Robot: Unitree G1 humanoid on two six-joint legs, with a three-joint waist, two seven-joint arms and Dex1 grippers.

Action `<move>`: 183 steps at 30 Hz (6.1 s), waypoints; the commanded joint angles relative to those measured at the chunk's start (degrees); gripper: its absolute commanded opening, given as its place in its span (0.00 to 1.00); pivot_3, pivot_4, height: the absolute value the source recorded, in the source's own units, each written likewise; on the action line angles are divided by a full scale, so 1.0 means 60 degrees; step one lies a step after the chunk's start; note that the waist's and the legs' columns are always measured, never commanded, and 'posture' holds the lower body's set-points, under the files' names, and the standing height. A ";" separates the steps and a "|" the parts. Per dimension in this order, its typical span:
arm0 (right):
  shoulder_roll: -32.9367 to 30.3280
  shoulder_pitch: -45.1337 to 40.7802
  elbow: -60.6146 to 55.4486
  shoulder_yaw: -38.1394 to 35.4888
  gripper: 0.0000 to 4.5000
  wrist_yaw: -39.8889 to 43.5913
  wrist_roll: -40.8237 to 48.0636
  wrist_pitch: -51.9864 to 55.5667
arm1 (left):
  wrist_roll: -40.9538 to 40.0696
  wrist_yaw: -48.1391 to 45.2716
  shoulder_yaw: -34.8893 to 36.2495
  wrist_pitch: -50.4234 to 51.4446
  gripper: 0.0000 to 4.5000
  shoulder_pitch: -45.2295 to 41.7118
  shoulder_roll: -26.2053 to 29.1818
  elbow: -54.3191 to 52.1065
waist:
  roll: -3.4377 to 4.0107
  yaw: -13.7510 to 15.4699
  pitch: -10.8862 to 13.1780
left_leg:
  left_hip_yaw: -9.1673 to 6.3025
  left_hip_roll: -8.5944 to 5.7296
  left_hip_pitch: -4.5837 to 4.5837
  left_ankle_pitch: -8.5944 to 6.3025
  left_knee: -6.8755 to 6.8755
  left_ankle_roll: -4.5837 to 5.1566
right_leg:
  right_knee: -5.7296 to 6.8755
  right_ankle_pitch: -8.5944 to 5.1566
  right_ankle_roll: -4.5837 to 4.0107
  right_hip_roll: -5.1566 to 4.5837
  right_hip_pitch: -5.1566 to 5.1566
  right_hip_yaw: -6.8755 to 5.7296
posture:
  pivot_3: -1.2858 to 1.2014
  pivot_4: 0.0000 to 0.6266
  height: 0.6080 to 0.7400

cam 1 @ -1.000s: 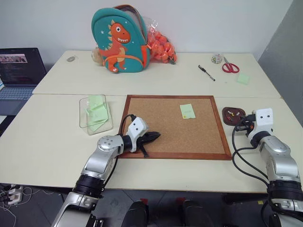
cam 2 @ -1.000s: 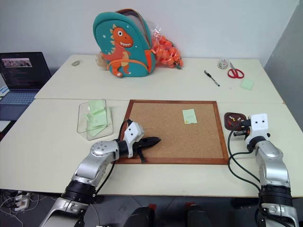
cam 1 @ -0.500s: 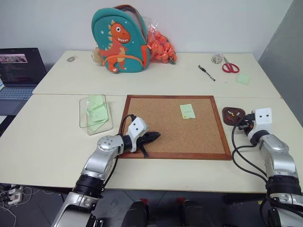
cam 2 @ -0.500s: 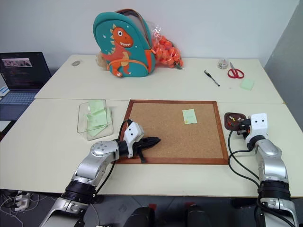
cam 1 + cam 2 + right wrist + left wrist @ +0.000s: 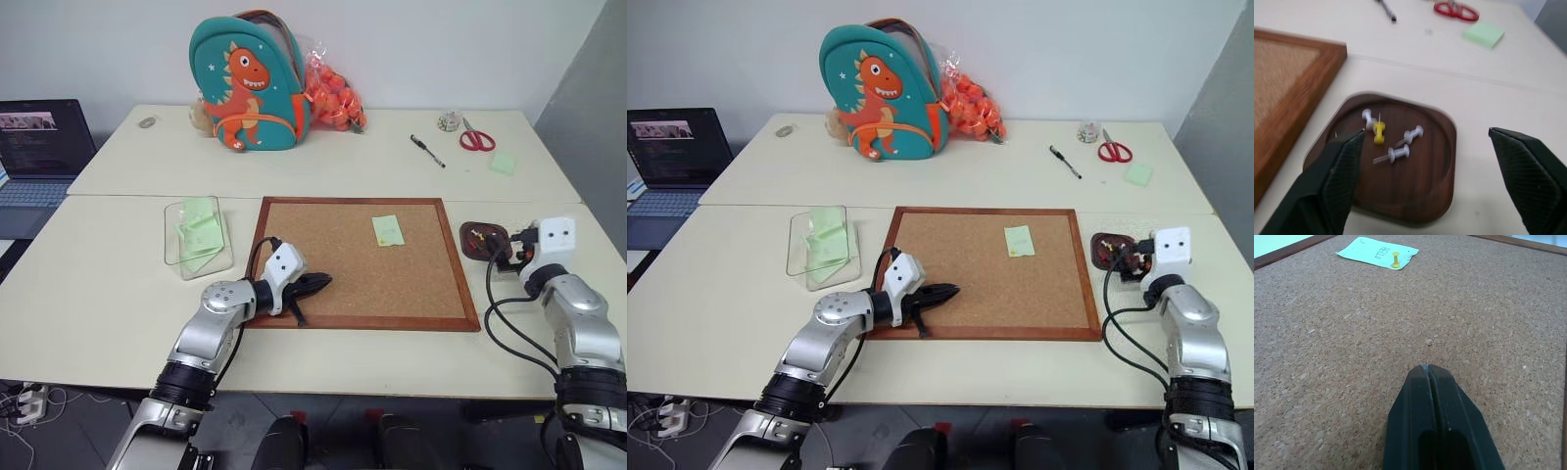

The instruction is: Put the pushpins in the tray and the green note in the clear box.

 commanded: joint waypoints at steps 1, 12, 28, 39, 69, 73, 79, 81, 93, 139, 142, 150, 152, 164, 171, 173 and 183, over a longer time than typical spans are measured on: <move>0.0191 0.0246 -0.1793 0.0011 0.97 0.0694 0.1032 0.0377 | 0.0151 -0.0129 -0.0416 0.0249 0.00 0.0292 -0.0003 0.0155 | 0.0001 -0.0002 -0.0001 | -0.0001 0.0000 0.0000 0.0000 0.0000 0.0000 | 0.0000 0.0000 0.0000 0.0000 0.0000 -0.0001 | 0.52 0.24 1.00; 0.1555 -0.0273 -0.2799 0.2507 0.97 0.0951 0.0976 0.1580 | 0.0156 -0.0146 -0.0447 0.0234 0.00 0.0225 -0.0067 0.0230 | 0.0004 0.0000 -0.0003 | -0.0010 0.0002 -0.0003 0.0000 0.0001 0.0000 | 0.0000 0.0000 0.0000 0.0001 -0.0002 -0.0007 | 0.52 0.24 1.00; 0.2511 -0.1127 -0.0610 0.3327 0.97 0.0865 -0.0036 0.0500 | 0.0148 -0.0089 -0.0469 0.0251 0.00 0.0330 -0.0140 0.0135 | 0.0003 0.0017 -0.0003 | -0.0014 0.0001 -0.0004 0.0000 0.0002 0.0000 | -0.0001 0.0000 0.0000 -0.0002 -0.0003 -0.0014 | 0.52 0.24 1.00; 0.2706 -0.1464 0.0234 0.3466 0.81 0.0844 -0.0470 0.0150 | 0.0158 -0.0110 -0.0490 0.0254 0.00 0.0353 -0.0142 0.0084 | 0.0004 0.0012 -0.0004 | -0.0017 0.0001 -0.0004 0.0000 -0.0001 0.0000 | 0.0000 0.0000 0.0000 -0.0002 -0.0003 -0.0017 | 0.52 0.24 1.00; 0.3062 -0.1566 0.0304 0.3073 0.01 0.0948 -0.0305 -0.0333 | 0.0156 -0.0088 -0.0452 0.0350 0.00 0.0541 -0.0047 -0.0110 | 0.0004 -0.0014 -0.0003 | -0.0014 0.0002 -0.0004 0.0000 -0.0001 0.0000 | 0.0001 0.0000 0.0000 0.0000 -0.0008 -0.0014 | 0.52 0.24 1.00; 0.3090 -0.1579 0.0165 0.2942 0.01 0.0816 -0.0298 -0.0560 | 0.0159 -0.0073 -0.0468 0.0366 0.00 0.0562 -0.0066 -0.0125 | 0.0004 -0.0014 -0.0003 | -0.0014 0.0003 -0.0005 0.0000 -0.0002 0.0000 | 0.0002 0.0000 0.0000 0.0000 -0.0011 -0.0014 | 0.52 0.24 1.00; 0.3094 -0.1571 0.0030 0.2779 0.01 0.0782 -0.0232 -0.0891 | 0.0156 -0.0065 -0.0488 0.0404 0.00 0.0589 -0.0093 -0.0156 | 0.0005 -0.0011 -0.0003 | -0.0012 0.0004 -0.0012 0.0000 -0.0002 0.0000 | 0.0002 0.0000 0.0000 0.0000 -0.0019 -0.0012 | 0.52 0.24 1.00; 0.3097 -0.1576 -0.0013 0.2743 0.01 0.0764 -0.0203 -0.1003 | 0.0157 -0.0065 -0.0492 0.0414 0.00 0.0592 -0.0099 -0.0167 | 0.0005 -0.0011 -0.0003 | -0.0012 0.0004 -0.0012 0.0000 -0.0003 0.0000 | 0.0002 0.0000 0.0000 0.0000 -0.0019 -0.0012 | 0.52 0.24 1.00; 0.2362 -0.1160 -0.1209 0.3282 0.01 0.1784 -0.0358 -0.0790 | 0.0142 0.0157 -0.0222 0.0370 0.00 0.0350 -0.0109 -0.0098 | 0.0005 0.0008 -0.0003 | -0.0015 0.0004 -0.0010 0.0000 -0.0003 0.0000 | 0.0001 0.0000 0.0000 -0.0001 -0.0014 -0.0014 | 0.52 0.24 1.00; 0.0768 -0.1036 -0.2912 0.3962 0.00 0.3240 -0.0701 -0.0793 | -0.5750 0.5182 0.5525 0.8719 0.54 -0.5032 -0.3689 0.2379 | -0.0087 -0.0013 0.0052 | -0.0021 0.0001 -0.0035 0.0025 0.0005 -0.0047 | -0.0002 0.0000 0.0000 -0.0001 -0.0035 -0.0026 | 0.52 0.24 1.00; 0.0761 -0.1041 -0.2930 0.3975 0.00 0.3258 -0.0711 -0.0796 | -0.5875 0.5315 0.5636 0.8737 0.54 -0.5087 -0.3797 0.2449 | -0.0088 -0.0013 0.0053 | -0.0020 0.0001 -0.0034 0.0026 0.0004 -0.0048 | -0.0003 0.0000 0.0000 -0.0001 -0.0035 -0.0025 | 0.52 0.24 1.00; 0.0746 -0.1046 -0.2958 0.4024 0.00 0.3339 -0.0795 -0.0847 | -0.5979 0.5505 0.5706 0.8675 0.22 -0.5126 -0.3914 0.2572 | -0.0088 -0.0015 0.0053 | -0.0019 0.0000 -0.0034 0.0027 0.0004 -0.0050 | -0.0002 -0.0001 0.0000 0.0000 -0.0035 -0.0025 | 0.52 0.24 1.00; 0.0754 -0.1049 -0.2969 0.4041 0.00 0.3343 -0.0813 -0.0855 | -0.5967 0.5513 0.5683 0.8671 0.16 -0.5110 -0.3944 0.2574 | -0.0088 -0.0013 0.0053 | -0.0019 0.0000 -0.0035 0.0027 0.0004 -0.0051 | -0.0002 0.0000 0.0000 -0.0001 -0.0035 -0.0025 | 0.52 0.24 1.00; 0.0767 -0.1023 -0.3044 0.4152 0.00 0.3235 -0.0972 -0.1048 | -0.5878 0.5491 0.5572 0.8549 0.01 -0.5042 -0.4013 0.2583 | -0.0088 -0.0013 0.0053 | -0.0019 -0.0001 -0.0034 0.0028 0.0005 -0.0052 | -0.0003 0.0000 0.0000 -0.0001 -0.0035 -0.0025 | 0.52 0.24 1.00; 0.0907 -0.1057 -0.3016 0.3964 0.00 0.2888 -0.1006 -0.0931 | -0.5760 0.5451 0.5400 0.8446 0.01 -0.4889 -0.3892 0.2489 | -0.0088 -0.0013 0.0053 | -0.0019 0.0000 -0.0034 0.0028 0.0004 -0.0053 | -0.0002 0.0000 0.0000 -0.0001 -0.0035 -0.0025 | 0.52 0.24 1.00; 0.1024 -0.1082 -0.3068 0.3841 0.00 0.2774 -0.0819 -0.0689 | -0.5774 0.5458 0.5380 0.8402 0.01 -0.4867 -0.3859 0.2494 | -0.0088 -0.0013 0.0053 | -0.0018 0.0000 -0.0034 0.0028 0.0004 -0.0053 | -0.0003 0.0000 0.0000 -0.0001 -0.0035 -0.0025 | 0.52 0.24 1.00; 0.1410 -0.1339 -0.3665 0.3427 0.00 0.2555 0.0415 0.1758 | -0.5808 0.5484 0.5341 0.8286 0.01 -0.4844 -0.3818 0.2515 | -0.0088 -0.0013 0.0053 | -0.0020 0.0001 -0.0034 0.0028 0.0004 -0.0053 | -0.0002 0.0000 -0.0001 -0.0003 -0.0036 -0.0025 | 0.52 0.24 1.00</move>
